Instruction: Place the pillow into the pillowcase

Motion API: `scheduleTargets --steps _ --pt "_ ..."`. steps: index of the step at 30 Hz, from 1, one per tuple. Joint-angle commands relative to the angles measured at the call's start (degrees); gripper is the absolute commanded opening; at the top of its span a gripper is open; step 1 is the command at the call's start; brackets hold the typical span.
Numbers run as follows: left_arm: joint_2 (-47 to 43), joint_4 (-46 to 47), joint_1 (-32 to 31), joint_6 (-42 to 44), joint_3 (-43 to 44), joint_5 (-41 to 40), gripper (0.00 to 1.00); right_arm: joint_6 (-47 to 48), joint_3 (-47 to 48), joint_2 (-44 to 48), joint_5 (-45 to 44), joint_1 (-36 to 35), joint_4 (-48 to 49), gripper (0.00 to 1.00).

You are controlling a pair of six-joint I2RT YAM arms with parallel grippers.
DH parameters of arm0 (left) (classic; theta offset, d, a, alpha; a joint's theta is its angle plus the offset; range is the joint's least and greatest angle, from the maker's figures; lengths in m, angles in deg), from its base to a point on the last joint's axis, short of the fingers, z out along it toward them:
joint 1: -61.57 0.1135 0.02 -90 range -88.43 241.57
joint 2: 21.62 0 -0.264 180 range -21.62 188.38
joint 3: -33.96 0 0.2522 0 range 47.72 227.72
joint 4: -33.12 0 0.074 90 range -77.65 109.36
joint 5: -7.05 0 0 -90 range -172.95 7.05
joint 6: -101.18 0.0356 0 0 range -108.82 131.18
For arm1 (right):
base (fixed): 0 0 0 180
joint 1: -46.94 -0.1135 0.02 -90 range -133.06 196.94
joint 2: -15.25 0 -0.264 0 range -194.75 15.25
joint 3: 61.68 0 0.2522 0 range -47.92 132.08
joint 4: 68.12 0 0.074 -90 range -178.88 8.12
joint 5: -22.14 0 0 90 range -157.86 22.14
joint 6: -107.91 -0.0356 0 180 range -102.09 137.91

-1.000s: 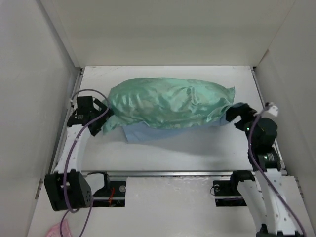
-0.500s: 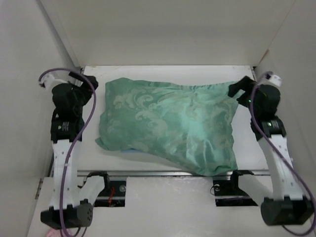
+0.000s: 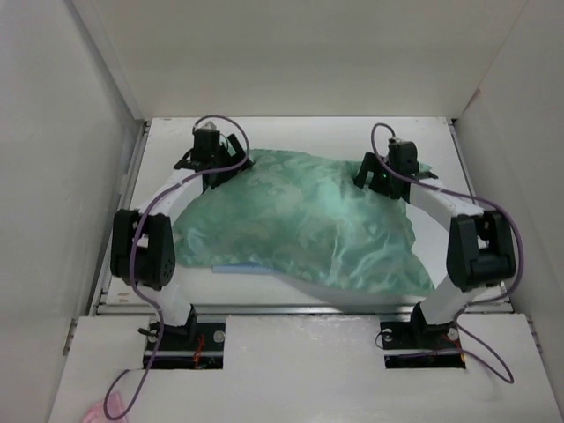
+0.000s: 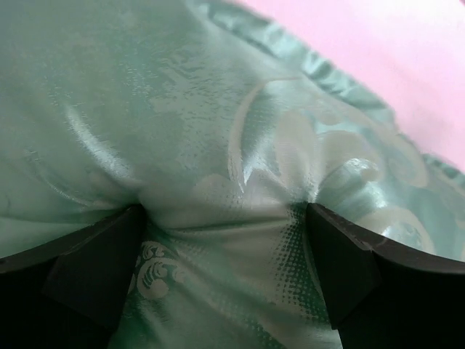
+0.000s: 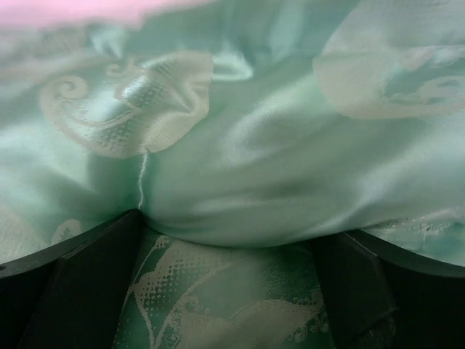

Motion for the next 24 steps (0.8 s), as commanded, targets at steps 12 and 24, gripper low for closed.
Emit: scheduleTargets --steps 12,24 --pt "6.47 -11.07 2.27 2.26 25.96 -11.38 0.96 5.74 29.39 -7.32 -8.48 -0.33 -0.23 1.00" --pt "-26.74 -3.88 3.42 1.29 8.70 -31.07 0.99 4.87 18.95 19.90 -28.52 1.35 -3.57 1.00"
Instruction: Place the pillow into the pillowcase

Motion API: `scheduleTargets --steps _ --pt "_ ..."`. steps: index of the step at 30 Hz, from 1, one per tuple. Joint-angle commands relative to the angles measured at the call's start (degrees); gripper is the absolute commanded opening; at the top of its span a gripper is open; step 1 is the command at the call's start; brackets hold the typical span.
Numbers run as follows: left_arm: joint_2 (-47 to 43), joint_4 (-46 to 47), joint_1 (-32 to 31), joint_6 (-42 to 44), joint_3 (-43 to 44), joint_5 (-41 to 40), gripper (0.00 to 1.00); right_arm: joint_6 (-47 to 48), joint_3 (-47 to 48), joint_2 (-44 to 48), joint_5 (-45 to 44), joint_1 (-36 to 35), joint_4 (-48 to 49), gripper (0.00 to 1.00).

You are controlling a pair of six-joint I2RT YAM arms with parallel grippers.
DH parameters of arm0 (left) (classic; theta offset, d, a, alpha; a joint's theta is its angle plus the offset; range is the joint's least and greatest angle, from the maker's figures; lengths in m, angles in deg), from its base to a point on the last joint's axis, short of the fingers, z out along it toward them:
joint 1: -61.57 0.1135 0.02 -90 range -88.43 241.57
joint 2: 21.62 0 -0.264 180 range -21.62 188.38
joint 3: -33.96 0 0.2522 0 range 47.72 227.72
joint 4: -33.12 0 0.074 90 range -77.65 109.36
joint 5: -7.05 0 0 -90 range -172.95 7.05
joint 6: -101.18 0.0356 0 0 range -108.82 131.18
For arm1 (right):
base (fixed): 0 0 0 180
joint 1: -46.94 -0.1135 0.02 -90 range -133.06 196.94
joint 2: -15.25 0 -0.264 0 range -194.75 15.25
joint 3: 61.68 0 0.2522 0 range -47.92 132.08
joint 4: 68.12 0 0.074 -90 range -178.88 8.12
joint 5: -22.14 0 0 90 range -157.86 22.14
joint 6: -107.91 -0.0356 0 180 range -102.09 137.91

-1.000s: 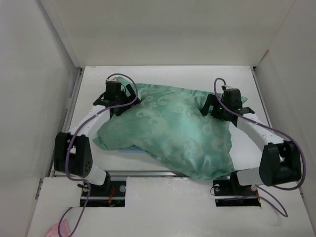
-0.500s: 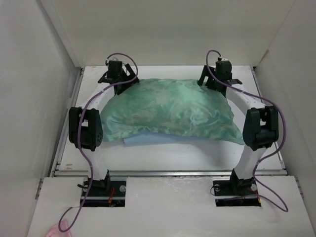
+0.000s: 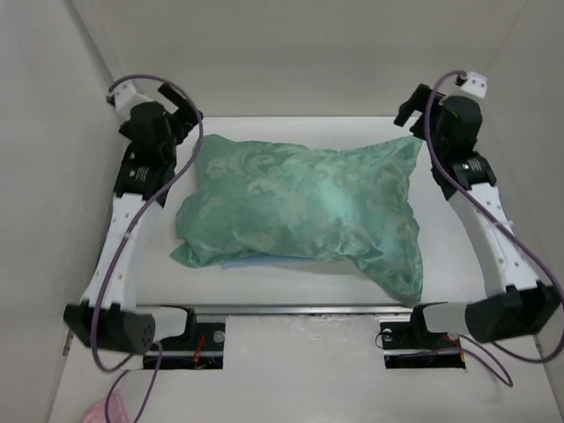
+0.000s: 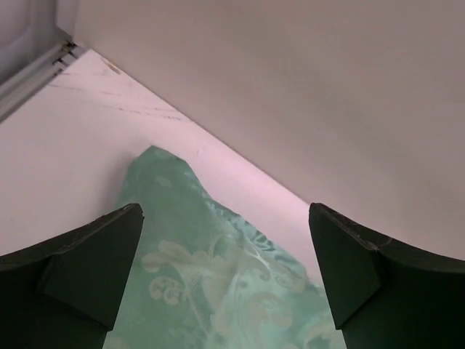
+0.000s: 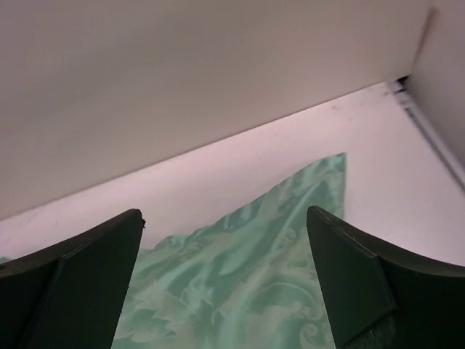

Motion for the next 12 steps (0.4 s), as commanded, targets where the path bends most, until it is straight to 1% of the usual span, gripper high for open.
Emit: scheduleTargets --steps 1,2,3,6,7,10,12 --pt "-7.76 3.38 0.18 -1.17 -9.24 -8.31 0.99 0.22 -5.78 7.30 -9.51 0.63 -0.16 1.00" --pt "-10.72 2.68 0.71 -1.70 -10.56 -8.31 0.99 -0.48 -8.75 9.05 -11.34 0.63 -0.16 1.00" --pt "-11.80 2.07 0.71 -1.71 -12.49 -9.10 0.99 -1.01 -10.26 12.55 -12.41 0.63 0.45 1.00" --pt "-14.17 -1.53 0.71 -2.93 -13.73 -10.25 0.99 -1.01 -15.44 17.40 -14.43 1.15 1.94 1.00" --pt "-14.18 -2.41 0.71 -2.94 -13.74 -10.94 0.99 -1.01 -16.24 20.03 -14.44 1.15 1.95 1.00" --pt "-14.18 -4.88 0.71 -3.47 -13.74 -10.95 0.99 -1.01 -18.53 23.56 -13.13 1.15 1.95 1.00" --pt "-14.71 -4.88 0.71 -3.47 -13.74 -10.95 0.99 -0.40 -19.14 24.71 -13.12 1.15 2.48 1.00"
